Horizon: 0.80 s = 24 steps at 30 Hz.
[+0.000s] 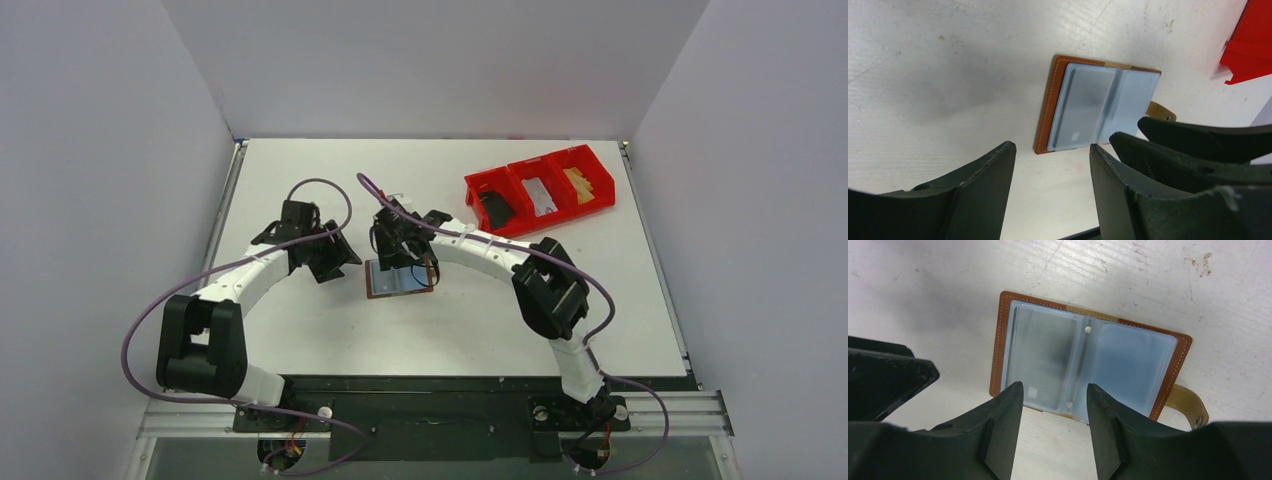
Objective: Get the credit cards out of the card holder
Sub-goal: Remove the credit card from the card holder.
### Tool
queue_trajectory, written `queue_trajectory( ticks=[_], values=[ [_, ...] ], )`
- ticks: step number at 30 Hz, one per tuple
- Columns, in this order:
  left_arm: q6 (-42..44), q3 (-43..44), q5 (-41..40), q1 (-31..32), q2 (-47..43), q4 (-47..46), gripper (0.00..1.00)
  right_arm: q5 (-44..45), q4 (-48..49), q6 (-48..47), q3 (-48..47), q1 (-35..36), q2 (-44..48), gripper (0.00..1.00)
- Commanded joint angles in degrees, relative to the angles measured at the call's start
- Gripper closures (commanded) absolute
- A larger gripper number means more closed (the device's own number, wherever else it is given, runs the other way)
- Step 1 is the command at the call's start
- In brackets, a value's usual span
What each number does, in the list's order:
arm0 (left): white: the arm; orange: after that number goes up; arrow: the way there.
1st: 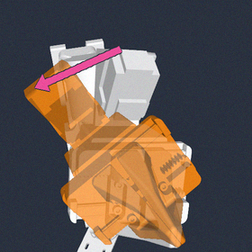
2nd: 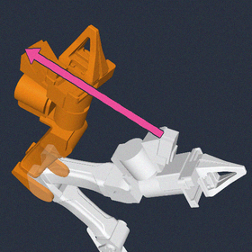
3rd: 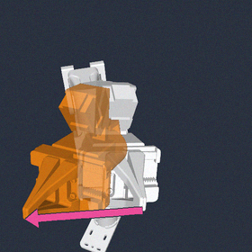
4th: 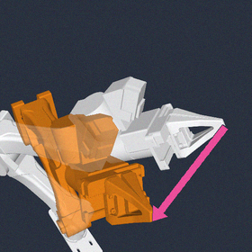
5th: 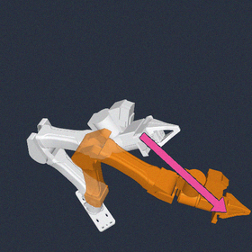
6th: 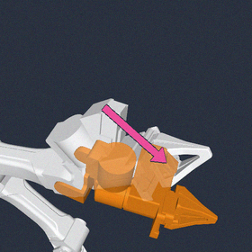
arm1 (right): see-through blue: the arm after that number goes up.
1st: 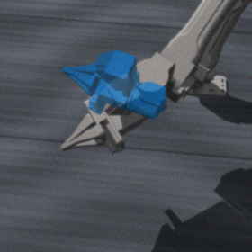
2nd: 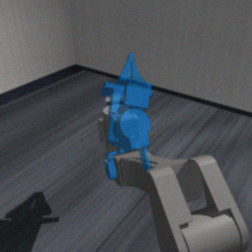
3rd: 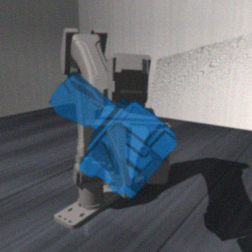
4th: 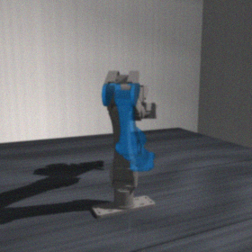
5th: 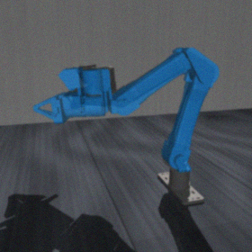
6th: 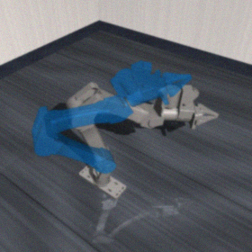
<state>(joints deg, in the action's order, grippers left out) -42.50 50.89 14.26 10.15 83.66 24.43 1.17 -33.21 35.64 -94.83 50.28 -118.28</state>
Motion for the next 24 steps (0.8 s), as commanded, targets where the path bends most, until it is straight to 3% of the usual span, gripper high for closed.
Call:
queue_trajectory(
  ticks=[1,24],
  values=[
    [1.93,-1.07,0.08,-0.76,-3.13,0.41,0.46,2.85,-2.84,-1.86,-3.86,0.97,-2.32,0.53],
    [2.43,-2.89,1.14,-2.34,-2.75,-0.47,0.46,3.31,-3.90,-1.69,-6.49,3.77,-9.38,0.53]
  ],
)
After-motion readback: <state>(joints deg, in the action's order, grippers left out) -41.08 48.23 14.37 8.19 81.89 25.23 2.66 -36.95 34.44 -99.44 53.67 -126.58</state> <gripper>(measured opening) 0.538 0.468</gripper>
